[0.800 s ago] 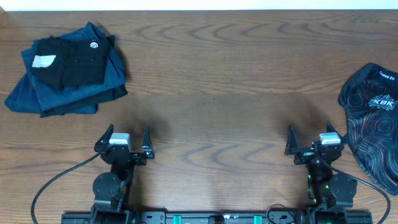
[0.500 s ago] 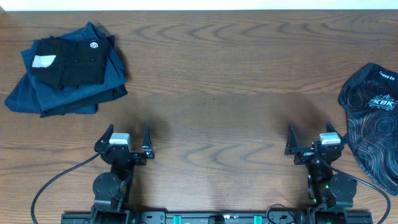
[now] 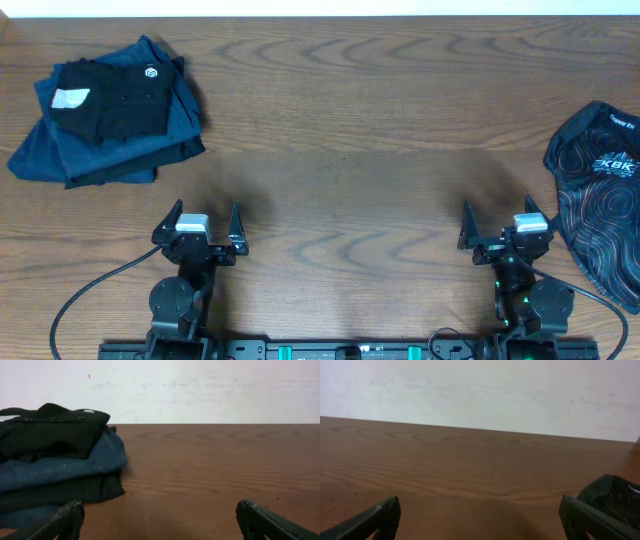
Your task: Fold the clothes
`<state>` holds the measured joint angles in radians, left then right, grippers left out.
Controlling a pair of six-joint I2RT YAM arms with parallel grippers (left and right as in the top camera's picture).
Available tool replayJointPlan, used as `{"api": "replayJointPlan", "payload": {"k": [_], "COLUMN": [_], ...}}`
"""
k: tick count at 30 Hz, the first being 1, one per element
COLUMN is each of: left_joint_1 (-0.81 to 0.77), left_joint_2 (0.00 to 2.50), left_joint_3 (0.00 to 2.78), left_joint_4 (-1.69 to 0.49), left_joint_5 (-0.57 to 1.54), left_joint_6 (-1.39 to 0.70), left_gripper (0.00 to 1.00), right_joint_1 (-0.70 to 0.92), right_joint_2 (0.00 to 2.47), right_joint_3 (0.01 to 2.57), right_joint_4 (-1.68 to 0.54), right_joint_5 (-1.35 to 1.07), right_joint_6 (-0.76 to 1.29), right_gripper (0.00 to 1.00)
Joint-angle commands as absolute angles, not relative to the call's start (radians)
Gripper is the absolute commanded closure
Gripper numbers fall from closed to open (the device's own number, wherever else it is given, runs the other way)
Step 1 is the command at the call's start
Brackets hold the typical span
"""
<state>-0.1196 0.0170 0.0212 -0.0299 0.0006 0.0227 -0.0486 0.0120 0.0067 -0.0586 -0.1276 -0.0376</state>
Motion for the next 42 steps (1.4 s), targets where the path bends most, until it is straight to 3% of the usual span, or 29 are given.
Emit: {"api": "replayJointPlan", "payload": {"k": [1,26,32,42], "left_joint_1": [-0.116,-0.116,-0.116,-0.116], "left_joint_2": [0.018,0.018,0.018,0.088], "left_joint_3": [0.005,0.005,0.007,0.151], "left_joint_4": [-0.073,-0.067,-0.067,-0.079], "left_joint_5": [-0.009,-0.008,-0.008,0.015], "left_joint_6": [0.014,0.014,-0.092,-0.155], "left_gripper": [0.02,0.02,0.02,0.02], "right_joint_1": [-0.059,-0.059,-0.059,-0.059], "right_joint_2": [0.010,0.010,0.011,0.142], "right_joint_3": [0.006,0.006,0.012,0.186], "right_joint_4": [-0.062,-0.056,-0.057,-0.172], "right_joint_5": [-0.135,-0.147,-0.147,-0.107], "right_joint_6": [-0.050,0.002,0.041,0.040], "right_gripper": [0.01,0.01,0.01,0.01]}}
